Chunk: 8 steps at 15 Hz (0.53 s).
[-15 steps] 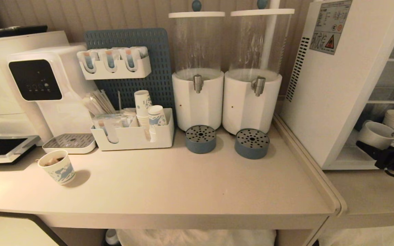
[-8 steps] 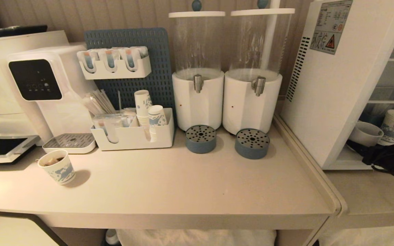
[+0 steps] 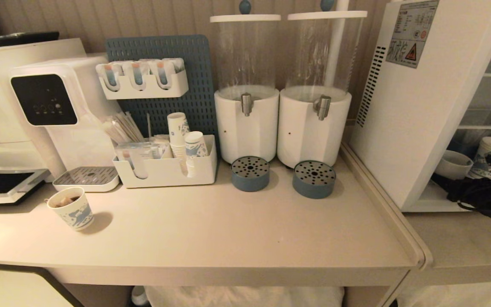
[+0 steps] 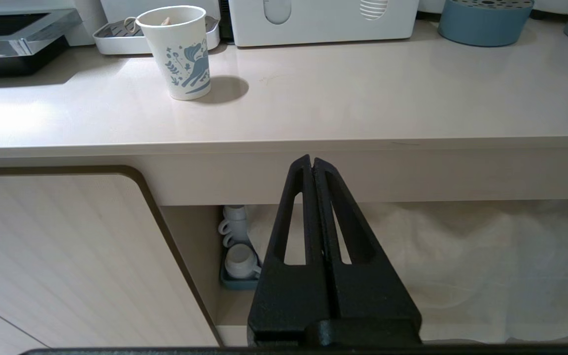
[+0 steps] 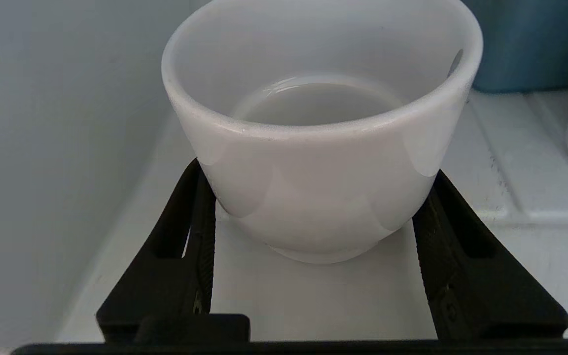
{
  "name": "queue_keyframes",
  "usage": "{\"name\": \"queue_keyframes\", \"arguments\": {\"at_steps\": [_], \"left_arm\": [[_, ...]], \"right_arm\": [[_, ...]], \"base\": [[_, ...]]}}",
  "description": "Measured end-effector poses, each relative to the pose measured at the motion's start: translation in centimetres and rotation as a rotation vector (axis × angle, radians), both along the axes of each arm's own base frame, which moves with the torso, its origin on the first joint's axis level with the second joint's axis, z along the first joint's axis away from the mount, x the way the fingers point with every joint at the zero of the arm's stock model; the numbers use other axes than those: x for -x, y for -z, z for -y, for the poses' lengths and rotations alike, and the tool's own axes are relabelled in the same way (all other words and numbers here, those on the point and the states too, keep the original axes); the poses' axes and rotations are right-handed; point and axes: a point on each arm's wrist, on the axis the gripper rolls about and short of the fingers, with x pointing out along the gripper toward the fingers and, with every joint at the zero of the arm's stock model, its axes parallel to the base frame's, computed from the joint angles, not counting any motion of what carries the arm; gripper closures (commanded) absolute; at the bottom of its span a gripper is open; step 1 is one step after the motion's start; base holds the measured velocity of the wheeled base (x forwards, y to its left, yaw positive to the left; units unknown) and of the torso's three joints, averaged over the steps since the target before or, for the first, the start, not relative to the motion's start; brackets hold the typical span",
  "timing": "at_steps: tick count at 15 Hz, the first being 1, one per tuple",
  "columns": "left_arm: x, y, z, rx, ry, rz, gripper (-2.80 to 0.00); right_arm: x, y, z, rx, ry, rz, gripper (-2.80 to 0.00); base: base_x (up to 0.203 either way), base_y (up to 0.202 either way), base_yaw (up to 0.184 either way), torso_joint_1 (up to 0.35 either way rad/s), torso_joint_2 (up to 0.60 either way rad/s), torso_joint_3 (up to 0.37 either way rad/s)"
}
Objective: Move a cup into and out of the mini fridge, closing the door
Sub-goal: Put the ceramic cup in the freezer
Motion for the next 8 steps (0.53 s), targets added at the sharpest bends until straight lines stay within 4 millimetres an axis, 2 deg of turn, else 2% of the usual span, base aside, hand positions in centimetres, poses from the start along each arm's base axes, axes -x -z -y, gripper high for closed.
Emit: {"name": "queue_keyframes", "arguments": {"at_steps": [8], "left_arm": [[0.0, 0.0, 0.0, 0.0, -0.001, 0.0, 0.0]], "right_arm": [[-1.02, 0.3, 0.07, 0.002, 0.022, -0.009, 0.0]], "base": [[0.0, 0.0, 0.0, 0.0, 0.0, 0.0]]}}
